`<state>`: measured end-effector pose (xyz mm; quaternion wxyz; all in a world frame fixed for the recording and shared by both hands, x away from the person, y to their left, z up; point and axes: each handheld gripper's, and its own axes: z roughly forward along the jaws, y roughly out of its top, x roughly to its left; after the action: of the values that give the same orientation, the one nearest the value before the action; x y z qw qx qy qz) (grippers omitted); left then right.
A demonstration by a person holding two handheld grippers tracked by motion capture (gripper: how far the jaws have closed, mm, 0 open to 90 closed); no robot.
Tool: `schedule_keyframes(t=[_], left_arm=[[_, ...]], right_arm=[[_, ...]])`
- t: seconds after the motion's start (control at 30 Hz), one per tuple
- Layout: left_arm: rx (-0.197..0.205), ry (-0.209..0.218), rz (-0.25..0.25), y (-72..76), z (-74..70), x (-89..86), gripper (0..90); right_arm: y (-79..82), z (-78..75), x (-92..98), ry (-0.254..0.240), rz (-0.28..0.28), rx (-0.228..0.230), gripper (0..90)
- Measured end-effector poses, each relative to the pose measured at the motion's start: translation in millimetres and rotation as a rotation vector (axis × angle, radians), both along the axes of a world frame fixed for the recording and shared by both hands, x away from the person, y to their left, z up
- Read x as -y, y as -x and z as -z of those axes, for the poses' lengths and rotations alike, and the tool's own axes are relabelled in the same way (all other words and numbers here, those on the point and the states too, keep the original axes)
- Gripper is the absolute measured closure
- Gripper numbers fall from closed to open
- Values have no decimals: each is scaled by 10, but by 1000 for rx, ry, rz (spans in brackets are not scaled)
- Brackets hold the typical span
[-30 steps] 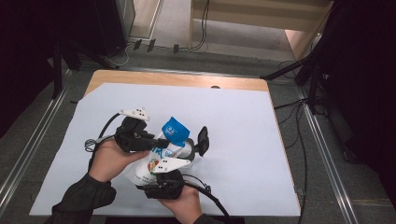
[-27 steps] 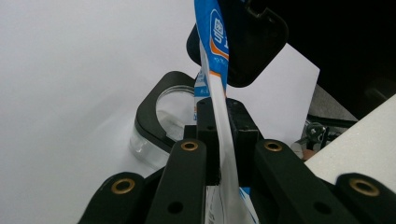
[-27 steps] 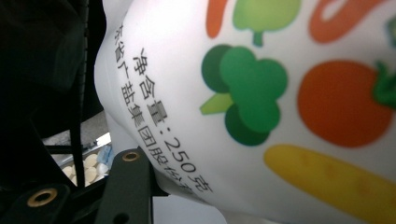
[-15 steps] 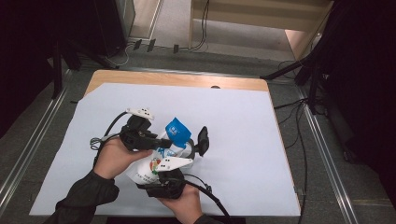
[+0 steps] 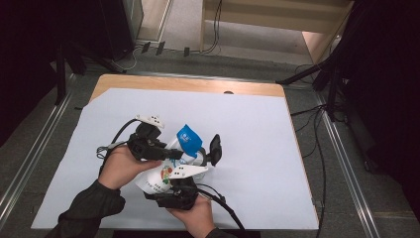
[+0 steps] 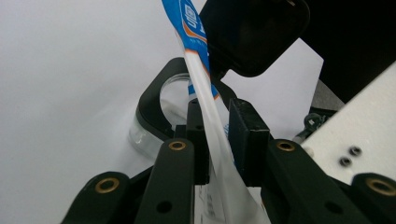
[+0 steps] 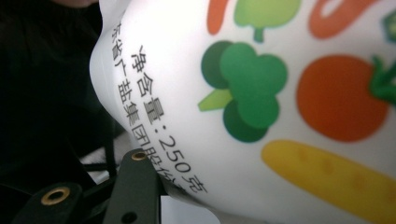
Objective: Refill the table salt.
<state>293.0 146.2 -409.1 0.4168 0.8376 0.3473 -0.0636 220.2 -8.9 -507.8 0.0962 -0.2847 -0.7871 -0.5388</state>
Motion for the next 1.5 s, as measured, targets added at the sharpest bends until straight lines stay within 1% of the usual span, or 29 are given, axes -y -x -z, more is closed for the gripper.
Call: schedule_keyframes(t=[0.03, 0.07, 0.13, 0.17, 0.3, 0.37, 0.43, 0.47, 0.53, 0.67, 0.73, 0.77, 0.8, 0.87, 0.9, 0.97, 1.0, 1.1, 1.23, 1.3, 1.37, 1.5], left_arm=[[-3, -7, 2, 4, -6, -14, 783], [-12, -1, 7, 4, -11, -23, 780], [-6, -2, 4, 11, -30, -41, 777], [-11, 2, 4, 15, -37, -45, 779], [-7, -11, 3, 39, -73, -70, 795], [-1, -18, -5, 51, -76, -69, 824], [10, -34, -9, 62, -70, -54, 864], [18, -44, -14, 68, -67, -44, 874], [21, -49, -18, 73, -67, -31, 875], [19, -37, -26, 76, -60, -18, 875], [21, -43, -27, 76, -57, -12, 874], [17, -42, -26, 76, -51, -7, 873], [13, -43, -28, 76, -48, -5, 871], [11, -39, -29, 74, -41, -4, 865], [8, -35, -30, 68, -34, -7, 860], [5, -26, -29, 61, -27, -12, 851], [7, -29, -30, 62, -29, -16, 847], [1, -9, -25, 61, -32, -23, 832], [-5, -12, -27, 63, -39, -42, 813], [-4, -7, -32, 66, -49, -62, 802], [-4, -1, -35, 68, -64, -83, 796], [0, 2, -40, 77, -82, -111, 804]], right_arm=[[-3, 4, 5, 0, 2, 0, 604], [-4, 6, 8, 2, 3, 2, 604], [-5, 6, 19, 0, 8, 1, 605], [-7, 2, 21, -3, 10, 3, 606], [0, -13, 10, 5, -3, 19, 606], [4, -18, -2, 13, -5, 31, 605], [4, -24, -12, 21, -7, 30, 602], [4, -27, -18, 23, -8, 27, 598], [1, -32, -29, 29, -14, 28, 590], [3, -42, -49, 33, -31, 36, 551], [4, -44, -58, 37, -30, 36, 550], [4, -43, -61, 39, -28, 34, 566], [4, -40, -60, 37, -23, 31, 589], [2, -38, -58, 30, -22, 25, 595], [0, -41, -50, 22, -18, 12, 612], [-5, -46, -42, 7, -16, 3, 625], [-7, -50, -38, -1, -15, -1, 627], [-10, -67, -26, -16, -11, -7, 632], [-19, -66, -17, -24, -10, -13, 634], [-29, -63, -13, -37, -11, -27, 634], [-37, -59, -12, -60, -11, -43, 635], [-42, -58, -15, -63, -10, -43, 635]])
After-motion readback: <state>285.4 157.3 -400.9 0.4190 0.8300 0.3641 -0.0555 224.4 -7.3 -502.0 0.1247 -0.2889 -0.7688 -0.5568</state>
